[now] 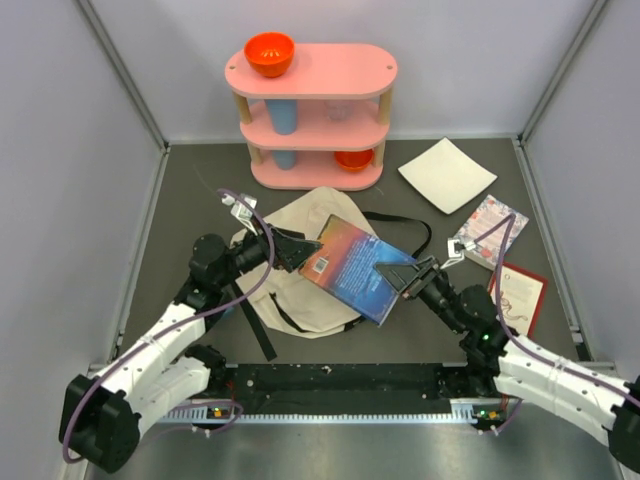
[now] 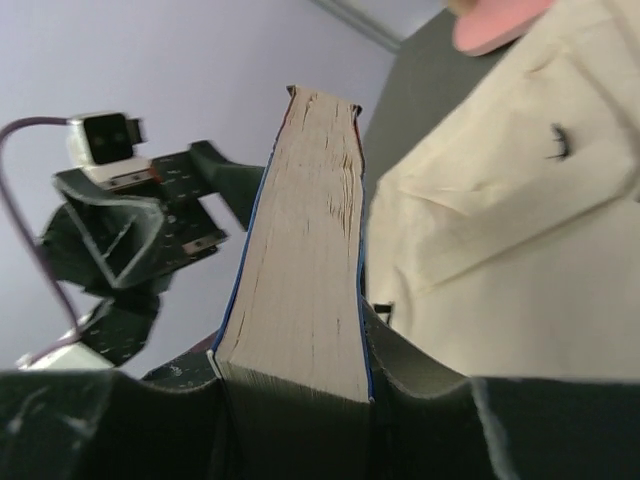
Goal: Pack the student bag
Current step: Pick up the book from the center of the board, then place the book in the student bag.
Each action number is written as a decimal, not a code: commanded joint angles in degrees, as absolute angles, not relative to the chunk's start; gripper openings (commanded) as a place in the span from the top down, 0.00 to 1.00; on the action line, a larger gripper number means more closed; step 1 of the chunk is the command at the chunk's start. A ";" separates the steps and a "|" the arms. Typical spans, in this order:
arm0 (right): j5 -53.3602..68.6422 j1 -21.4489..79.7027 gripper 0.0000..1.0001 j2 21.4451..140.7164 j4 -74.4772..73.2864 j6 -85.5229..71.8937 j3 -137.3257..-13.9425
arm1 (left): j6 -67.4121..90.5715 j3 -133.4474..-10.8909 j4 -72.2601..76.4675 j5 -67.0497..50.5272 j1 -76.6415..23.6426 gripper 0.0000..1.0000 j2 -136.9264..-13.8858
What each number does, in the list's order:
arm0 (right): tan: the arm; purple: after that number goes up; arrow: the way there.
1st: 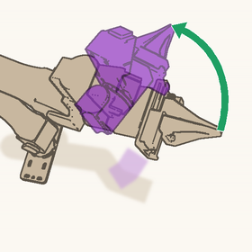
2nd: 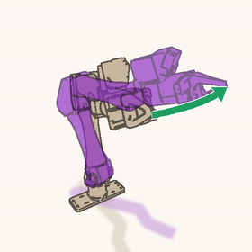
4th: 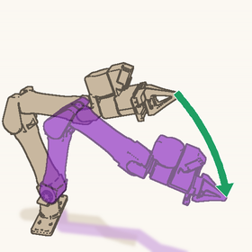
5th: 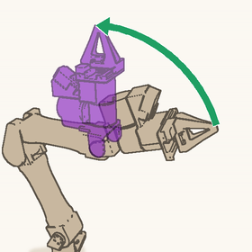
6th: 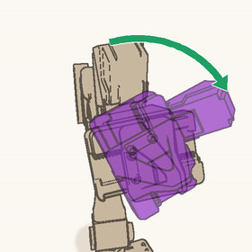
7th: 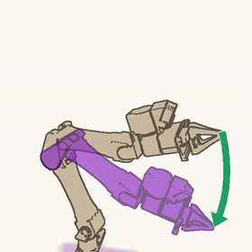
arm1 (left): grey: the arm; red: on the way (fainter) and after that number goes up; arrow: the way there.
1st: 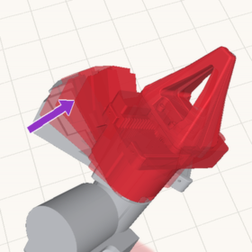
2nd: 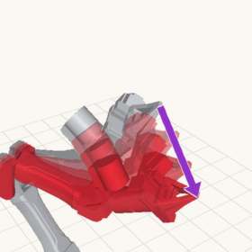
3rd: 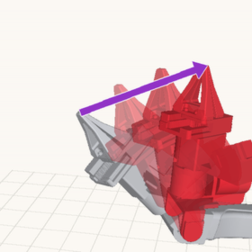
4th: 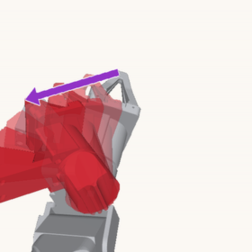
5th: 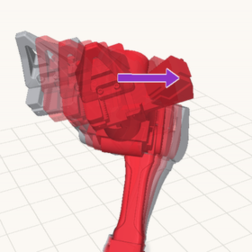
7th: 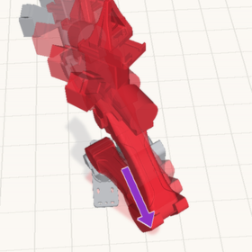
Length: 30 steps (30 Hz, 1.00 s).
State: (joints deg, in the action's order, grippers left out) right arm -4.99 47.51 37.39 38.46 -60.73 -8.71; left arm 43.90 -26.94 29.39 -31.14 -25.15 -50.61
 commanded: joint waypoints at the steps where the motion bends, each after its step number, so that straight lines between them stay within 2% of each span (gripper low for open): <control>1: -15.89 47.72 1.00 25.18 31.84 -58.72 -11.34 | 31.14 -32.59 15.05 -26.90 -25.13 0.02 -48.52; 6: -26.43 47.72 1.00 13.03 11.48 -56.60 -11.95 | 24.27 -35.68 3.89 -21.73 -27.06 0.02 -50.97; 9: -30.83 47.64 1.00 6.43 5.29 -56.16 -12.13 | 20.31 -37.17 0.98 -14.37 -33.29 0.02 -53.87; 12: -34.52 47.72 1.00 2.12 -3.15 -56.08 -13.53 | 15.48 -39.45 -2.81 -5.22 -43.91 0.02 -57.56; 18: -41.21 47.72 1.00 -3.24 -18.79 -55.55 -17.93 | 9.94 -40.78 -4.48 -7.73 -47.89 0.02 -64.24; 24: -42.45 47.72 1.00 -4.49 -21.88 -54.49 -19.33 | 6.34 -42.62 -6.59 -10.55 -52.72 0.05 -69.24; 30: -43.15 47.72 1.00 -5.36 -25.05 -55.02 -21.18 | 4.31 -46.58 -9.49 -8.18 -58.53 0.06 -76.63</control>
State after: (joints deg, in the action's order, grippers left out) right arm -40.12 47.51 1.45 -30.00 -54.13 -15.27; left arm 7.38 -42.50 -8.29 -9.47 -55.53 -72.84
